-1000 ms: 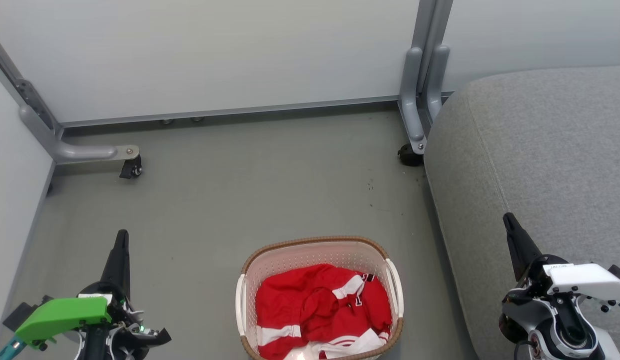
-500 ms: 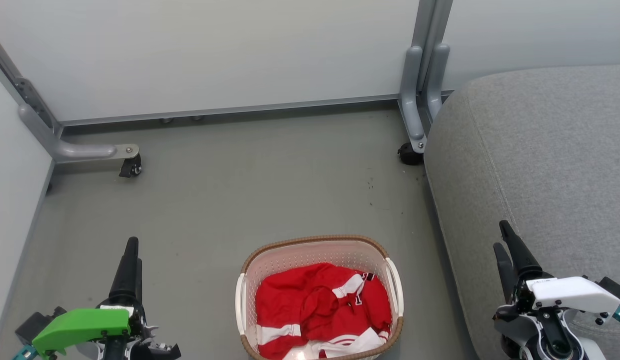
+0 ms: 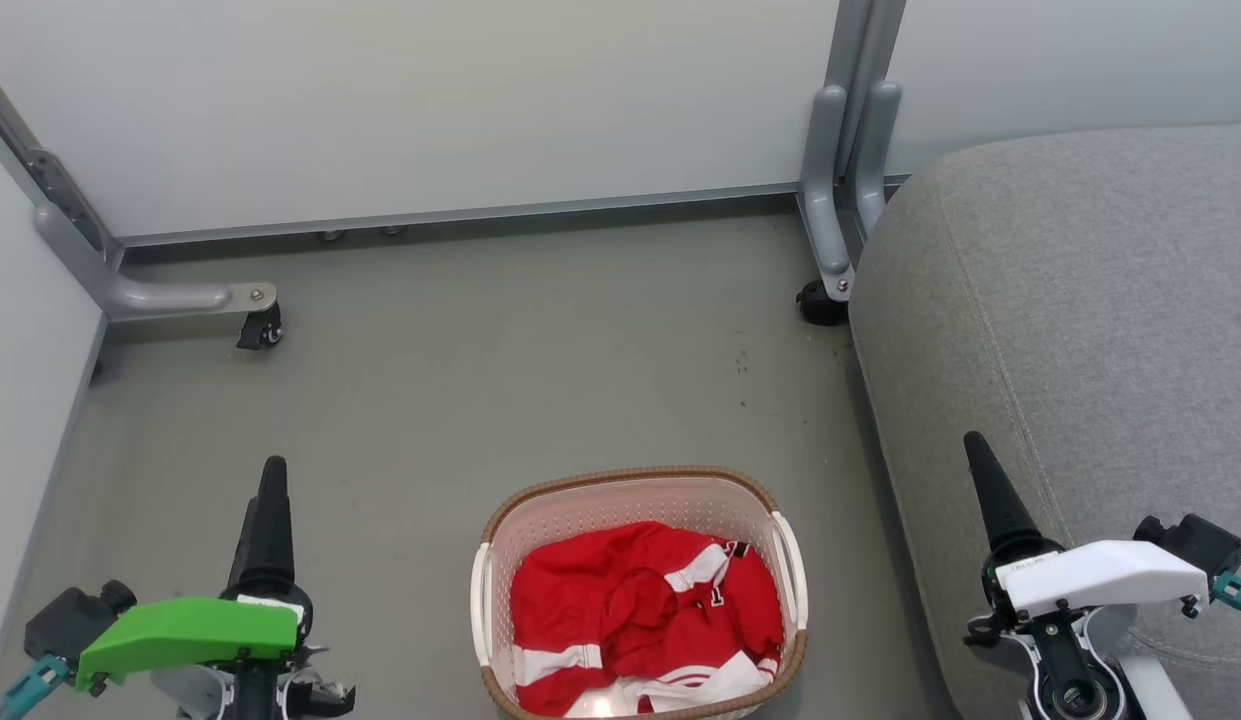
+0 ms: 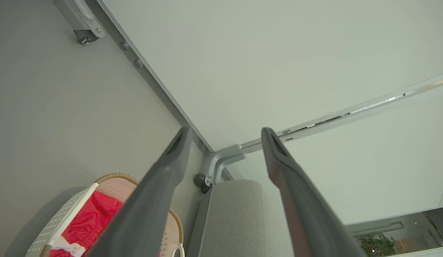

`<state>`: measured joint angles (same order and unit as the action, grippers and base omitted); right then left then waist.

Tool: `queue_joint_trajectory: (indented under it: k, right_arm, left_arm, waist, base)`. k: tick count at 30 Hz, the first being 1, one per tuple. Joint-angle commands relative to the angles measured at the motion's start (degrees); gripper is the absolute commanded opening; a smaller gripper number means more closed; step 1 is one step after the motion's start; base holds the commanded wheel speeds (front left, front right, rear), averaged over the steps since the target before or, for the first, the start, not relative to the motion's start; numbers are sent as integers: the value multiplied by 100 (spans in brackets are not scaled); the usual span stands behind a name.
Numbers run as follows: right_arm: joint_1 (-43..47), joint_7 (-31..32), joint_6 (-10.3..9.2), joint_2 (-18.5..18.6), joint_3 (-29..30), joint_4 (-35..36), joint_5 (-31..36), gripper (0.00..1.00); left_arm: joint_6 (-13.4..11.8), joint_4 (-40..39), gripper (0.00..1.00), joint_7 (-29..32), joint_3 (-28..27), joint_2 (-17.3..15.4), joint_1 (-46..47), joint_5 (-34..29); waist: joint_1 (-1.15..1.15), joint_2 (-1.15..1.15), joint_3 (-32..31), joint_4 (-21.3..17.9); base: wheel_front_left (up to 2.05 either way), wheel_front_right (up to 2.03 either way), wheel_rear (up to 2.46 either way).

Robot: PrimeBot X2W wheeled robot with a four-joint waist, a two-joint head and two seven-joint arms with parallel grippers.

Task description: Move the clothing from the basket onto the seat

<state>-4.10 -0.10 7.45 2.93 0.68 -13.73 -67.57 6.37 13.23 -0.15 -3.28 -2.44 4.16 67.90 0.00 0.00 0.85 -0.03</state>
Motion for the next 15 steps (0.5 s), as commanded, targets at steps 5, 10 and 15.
queue_joint_trajectory:
  k: [5, 10, 15]
  right_arm:
    - [-81, -155, 2, 43, -95, 165, 625, 100]
    - [-81, -258, 3, 43, -171, 204, 1013, 100]
    - [-83, -361, 3, 43, -254, 242, 1404, 100]
  left_arm:
    - [-101, -154, 100, -154, 105, -27, 160, -562]
    - [-125, -186, 100, -256, 169, -30, 157, -907]
    - [-105, -188, 100, -358, 228, -32, 169, -1211]
  waist:
    - [0, 0, 23, -11]
    - [0, 0, 37, -19]
    - [0, 0, 53, -22]
  base:
    - [0, 0, 0]
    - [0, 0, 0]
    - [0, 0, 0]
